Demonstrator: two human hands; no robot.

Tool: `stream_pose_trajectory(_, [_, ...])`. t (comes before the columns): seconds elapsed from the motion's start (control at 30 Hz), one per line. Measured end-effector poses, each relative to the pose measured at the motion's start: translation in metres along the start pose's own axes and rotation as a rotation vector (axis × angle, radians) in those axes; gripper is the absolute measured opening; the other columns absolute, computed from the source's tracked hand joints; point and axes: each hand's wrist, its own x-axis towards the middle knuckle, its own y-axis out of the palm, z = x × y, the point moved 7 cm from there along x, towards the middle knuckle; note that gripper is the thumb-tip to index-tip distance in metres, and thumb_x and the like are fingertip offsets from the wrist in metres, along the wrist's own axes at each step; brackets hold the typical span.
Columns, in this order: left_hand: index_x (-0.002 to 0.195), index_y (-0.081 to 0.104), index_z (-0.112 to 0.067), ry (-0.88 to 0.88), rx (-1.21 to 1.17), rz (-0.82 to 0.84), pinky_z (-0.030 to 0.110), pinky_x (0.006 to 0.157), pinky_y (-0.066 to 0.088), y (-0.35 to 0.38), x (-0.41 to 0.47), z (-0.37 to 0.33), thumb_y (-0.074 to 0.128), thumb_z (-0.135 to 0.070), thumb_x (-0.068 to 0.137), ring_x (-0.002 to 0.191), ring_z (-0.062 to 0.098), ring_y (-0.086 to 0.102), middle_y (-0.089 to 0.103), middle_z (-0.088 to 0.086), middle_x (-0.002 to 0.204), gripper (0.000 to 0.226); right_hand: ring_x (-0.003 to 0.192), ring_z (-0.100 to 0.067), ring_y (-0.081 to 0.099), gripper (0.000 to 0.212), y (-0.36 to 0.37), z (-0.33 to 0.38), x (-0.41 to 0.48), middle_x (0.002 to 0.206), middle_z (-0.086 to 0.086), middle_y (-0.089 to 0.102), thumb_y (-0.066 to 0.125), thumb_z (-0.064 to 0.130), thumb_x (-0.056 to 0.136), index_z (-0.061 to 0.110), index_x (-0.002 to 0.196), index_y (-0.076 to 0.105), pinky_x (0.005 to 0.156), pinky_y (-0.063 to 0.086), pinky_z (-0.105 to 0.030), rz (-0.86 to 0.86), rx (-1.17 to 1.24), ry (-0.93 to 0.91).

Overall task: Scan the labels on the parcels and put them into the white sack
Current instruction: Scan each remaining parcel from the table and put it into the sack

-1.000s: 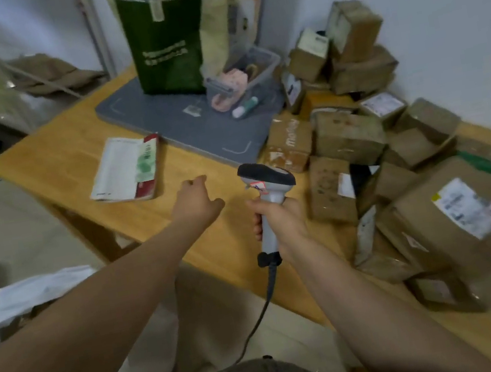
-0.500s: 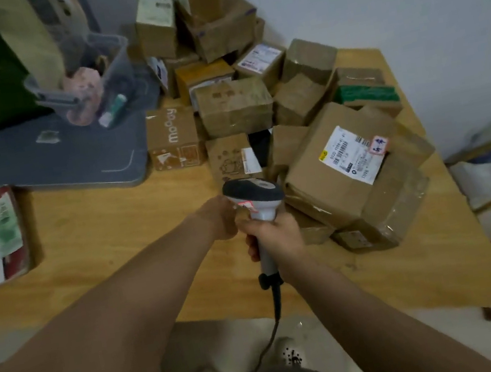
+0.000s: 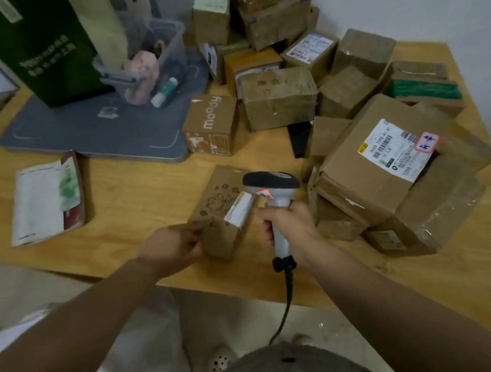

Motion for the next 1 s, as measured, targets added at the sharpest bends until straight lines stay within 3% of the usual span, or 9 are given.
stream_pose_trajectory(0.07, [0.118,0.064,-0.017,-0.103,0.012,-0.067,0.026,0.080,0.047,0.002,-0.018,0.019,0.045,-0.069,0.077,0.105,0.020,0.059,0.057,0.002,0.120,0.069,0.035,-0.012,0.050,0.026,0.005,-0.003,0.001,0.043,-0.001,0.054,0.072,0.011,0.083,0.006,0.062,0.058,0.038,0.044,-0.022,0.010,-0.004,0.001])
stream_pose_trajectory(0.17, [0.144,0.032,-0.021,-0.303,0.119,-0.051,0.036,0.102,0.038,0.020,-0.023,0.023,0.059,-0.079,0.067,0.131,0.024,0.035,0.028,0.004,0.144,0.101,0.035,-0.013,0.049,0.023,0.011,-0.009,0.000,0.043,-0.001,0.054,0.073,0.011,0.083,0.005,0.065,0.059,0.038,0.044,-0.023,0.026,-0.002,0.007])
stream_pose_trajectory(0.27, [0.149,0.014,-0.021,-0.461,0.081,-0.068,0.044,0.112,0.024,0.037,-0.019,0.016,0.069,-0.074,0.060,0.142,0.030,0.015,0.006,0.008,0.153,0.117,0.036,-0.014,0.049,0.022,0.012,-0.014,-0.003,0.043,-0.001,0.054,0.072,0.010,0.083,0.005,0.067,0.058,0.039,0.043,-0.023,0.058,0.010,0.020])
stream_pose_trajectory(0.4, [0.150,0.023,-0.020,-0.480,-0.265,-0.073,0.041,0.108,0.036,0.033,-0.013,0.020,0.074,-0.055,0.064,0.133,0.031,0.034,0.024,0.010,0.149,0.106,0.037,-0.014,0.049,0.020,0.002,-0.015,-0.003,0.046,-0.003,0.054,0.072,0.009,0.083,0.006,0.068,0.059,0.040,0.044,-0.023,0.043,0.005,0.012])
stream_pose_trajectory(0.5, [0.145,0.039,-0.016,-0.447,-0.584,-0.122,0.038,0.095,0.047,0.015,-0.026,0.032,0.067,-0.046,0.078,0.116,0.030,0.054,0.052,0.012,0.134,0.078,0.038,-0.016,0.049,0.021,0.000,-0.014,-0.003,0.048,-0.004,0.054,0.072,0.009,0.084,0.005,0.068,0.058,0.040,0.044,-0.024,0.052,0.005,0.008])
stream_pose_trajectory(0.57, [0.138,0.049,-0.016,-0.445,-0.531,-0.288,0.040,0.087,0.050,-0.007,-0.042,0.043,0.053,-0.050,0.079,0.105,0.029,0.059,0.062,0.011,0.118,0.068,0.038,-0.015,0.049,0.020,0.003,-0.013,-0.004,0.048,-0.004,0.054,0.072,0.008,0.084,0.005,0.070,0.058,0.041,0.044,-0.024,0.088,0.009,0.004])
stream_pose_trajectory(0.7, [0.140,0.046,-0.014,-0.426,-0.280,-0.542,0.030,0.075,0.043,-0.037,-0.059,0.054,0.049,-0.031,0.098,0.094,0.018,0.054,0.061,0.010,0.117,0.046,0.037,-0.015,0.048,0.018,0.014,-0.012,-0.011,0.046,-0.003,0.054,0.071,0.007,0.084,0.005,0.072,0.059,0.041,0.043,-0.023,0.169,-0.019,-0.007])
stream_pose_trajectory(0.83, [0.128,0.052,-0.006,-0.514,-0.110,-0.490,0.030,0.066,0.039,-0.041,-0.061,0.069,0.054,-0.027,0.096,0.081,0.019,0.048,0.060,0.015,0.104,0.039,0.038,-0.015,0.048,0.016,0.022,-0.007,-0.017,0.051,-0.005,0.054,0.072,0.006,0.083,0.005,0.074,0.059,0.041,0.042,-0.024,0.232,-0.110,-0.051])
stream_pose_trajectory(1.0, [0.108,0.066,-0.009,-0.662,-0.387,-0.498,0.030,0.059,0.039,-0.039,-0.069,0.085,0.059,-0.021,0.092,0.076,0.023,0.058,0.064,0.007,0.083,0.022,0.040,-0.014,0.049,0.014,0.036,-0.001,-0.027,0.052,-0.003,0.055,0.074,0.005,0.079,0.006,0.082,0.061,0.044,0.043,-0.025,0.302,-0.251,-0.108])
